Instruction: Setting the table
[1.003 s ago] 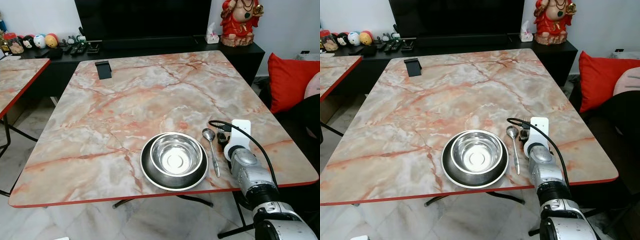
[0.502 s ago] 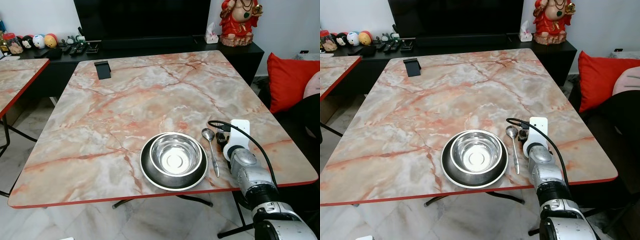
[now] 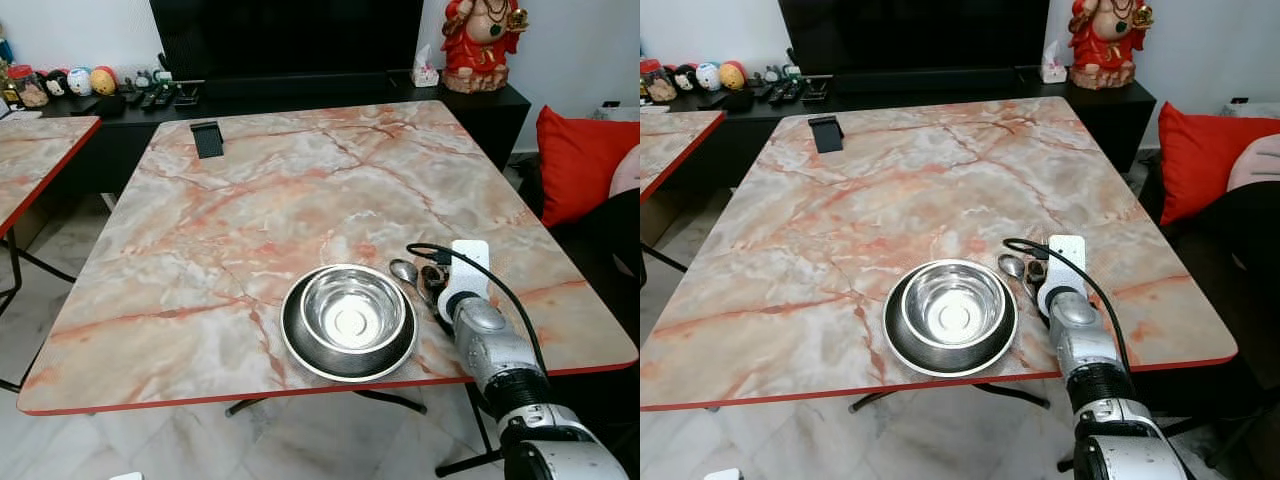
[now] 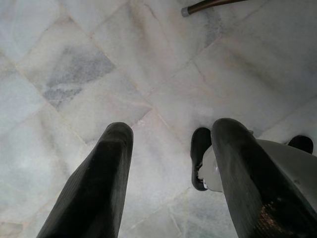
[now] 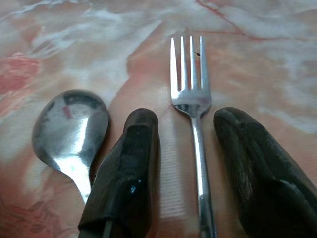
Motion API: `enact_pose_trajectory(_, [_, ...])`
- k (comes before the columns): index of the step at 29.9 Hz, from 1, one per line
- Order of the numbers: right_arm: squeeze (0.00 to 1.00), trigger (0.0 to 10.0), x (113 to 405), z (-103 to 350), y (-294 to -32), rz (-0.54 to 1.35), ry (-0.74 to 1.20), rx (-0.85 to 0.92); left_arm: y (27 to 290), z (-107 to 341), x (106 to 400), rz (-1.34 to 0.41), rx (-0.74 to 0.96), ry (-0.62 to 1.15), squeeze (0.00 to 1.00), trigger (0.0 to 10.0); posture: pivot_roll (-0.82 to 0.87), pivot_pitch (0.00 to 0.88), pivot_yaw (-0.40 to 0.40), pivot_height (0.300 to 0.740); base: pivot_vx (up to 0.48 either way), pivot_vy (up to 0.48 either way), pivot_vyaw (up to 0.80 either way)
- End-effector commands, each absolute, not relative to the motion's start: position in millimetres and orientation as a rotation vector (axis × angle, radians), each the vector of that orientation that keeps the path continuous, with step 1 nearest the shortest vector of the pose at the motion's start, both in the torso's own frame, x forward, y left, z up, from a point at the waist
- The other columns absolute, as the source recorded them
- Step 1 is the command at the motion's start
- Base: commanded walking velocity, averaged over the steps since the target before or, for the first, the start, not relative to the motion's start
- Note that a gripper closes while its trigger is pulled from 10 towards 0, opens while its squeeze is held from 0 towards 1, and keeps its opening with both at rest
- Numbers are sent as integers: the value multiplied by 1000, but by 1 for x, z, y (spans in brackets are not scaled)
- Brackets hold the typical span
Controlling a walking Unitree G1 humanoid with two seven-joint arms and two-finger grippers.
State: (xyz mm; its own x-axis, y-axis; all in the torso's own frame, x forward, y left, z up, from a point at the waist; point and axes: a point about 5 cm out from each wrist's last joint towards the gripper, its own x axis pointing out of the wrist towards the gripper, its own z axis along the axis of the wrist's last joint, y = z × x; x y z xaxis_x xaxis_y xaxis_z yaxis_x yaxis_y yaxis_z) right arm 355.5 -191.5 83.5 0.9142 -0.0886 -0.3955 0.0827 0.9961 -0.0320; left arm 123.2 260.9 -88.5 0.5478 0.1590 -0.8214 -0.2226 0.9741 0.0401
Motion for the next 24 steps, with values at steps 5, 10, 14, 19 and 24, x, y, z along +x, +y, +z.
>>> enact_pose_trajectory(5, [0,10000,358,88,-195,-111,395,-35,266,-90,115,236,-65,995,0,10000,-85,0,53,707,0,0,0])
enact_pose_trajectory(10, [0,10000,361,97,-200,-150,321,-23,265,-90,116,235,-65,995,0,10000,-85,0,53,707,0,0,0])
enact_pose_trajectory(14, [0,10000,365,114,-198,-132,202,17,262,-91,117,231,-64,997,0,10000,-88,0,55,707,0,0,0])
enact_pose_trajectory(19, [0,10000,362,123,-198,-126,119,14,260,-91,117,228,-65,999,0,10000,-89,0,54,707,0,0,0])
enact_pose_trajectory(24, [0,10000,347,124,-211,-116,87,-56,258,-92,117,227,-65,1001,0,10000,-101,0,55,707,0,0,0])
